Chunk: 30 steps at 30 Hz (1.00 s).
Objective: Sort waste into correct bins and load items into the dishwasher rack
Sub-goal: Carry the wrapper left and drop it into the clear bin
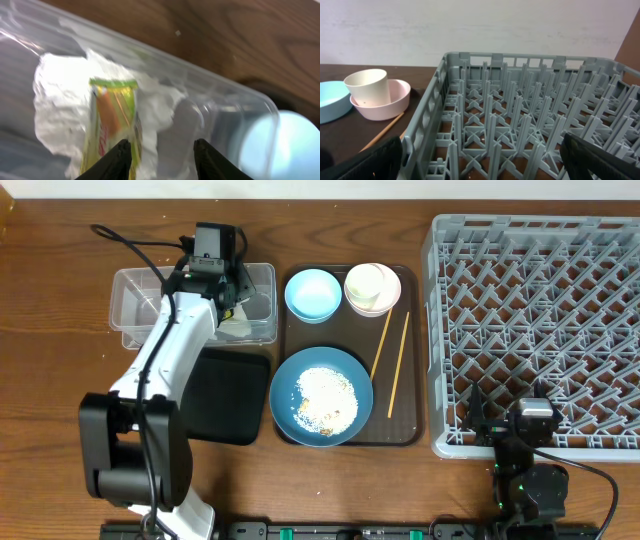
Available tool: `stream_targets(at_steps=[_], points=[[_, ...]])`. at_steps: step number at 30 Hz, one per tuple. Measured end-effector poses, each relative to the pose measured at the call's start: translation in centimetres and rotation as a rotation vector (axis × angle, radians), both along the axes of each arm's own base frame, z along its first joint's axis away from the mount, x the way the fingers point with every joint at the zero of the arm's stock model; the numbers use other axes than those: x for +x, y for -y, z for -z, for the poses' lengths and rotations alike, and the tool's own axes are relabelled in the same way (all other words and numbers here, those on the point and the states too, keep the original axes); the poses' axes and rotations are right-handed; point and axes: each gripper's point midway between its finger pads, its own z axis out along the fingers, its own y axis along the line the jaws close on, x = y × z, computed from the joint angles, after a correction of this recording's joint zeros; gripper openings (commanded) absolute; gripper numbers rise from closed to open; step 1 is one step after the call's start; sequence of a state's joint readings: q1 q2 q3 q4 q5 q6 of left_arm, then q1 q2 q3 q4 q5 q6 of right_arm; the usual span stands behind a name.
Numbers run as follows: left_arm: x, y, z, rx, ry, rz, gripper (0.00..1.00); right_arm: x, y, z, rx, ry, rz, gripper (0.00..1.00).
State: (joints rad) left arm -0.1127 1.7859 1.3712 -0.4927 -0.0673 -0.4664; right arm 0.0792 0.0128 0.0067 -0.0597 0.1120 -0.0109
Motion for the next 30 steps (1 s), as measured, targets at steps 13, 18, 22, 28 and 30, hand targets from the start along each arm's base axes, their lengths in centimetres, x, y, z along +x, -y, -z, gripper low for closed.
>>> stream_targets(at_steps=[13,18,22,28,30], points=[[-13.6,5.3,-4.3,-0.248,-0.318,0.206,0.43,0.0,0.0,0.0,0.000,0.000,0.000,0.99],[-15.7,6.2,-3.4,-0.244,-0.402,0.274,0.35,0.0,0.0,0.0,0.000,0.000,0.000,0.99],[-17.6,7.2,-2.0,-0.229,-0.472,0.319,0.34,0.0,0.0,0.0,0.000,0.000,0.000,0.99],[-21.5,10.6,1.0,-0.190,-0.576,0.444,0.32,0.0,0.0,0.0,0.000,0.000,0.000,0.99],[-22.7,11.9,1.7,-0.174,-0.595,0.491,0.33,0.0,0.0,0.0,0.000,0.000,0.000,0.99]])
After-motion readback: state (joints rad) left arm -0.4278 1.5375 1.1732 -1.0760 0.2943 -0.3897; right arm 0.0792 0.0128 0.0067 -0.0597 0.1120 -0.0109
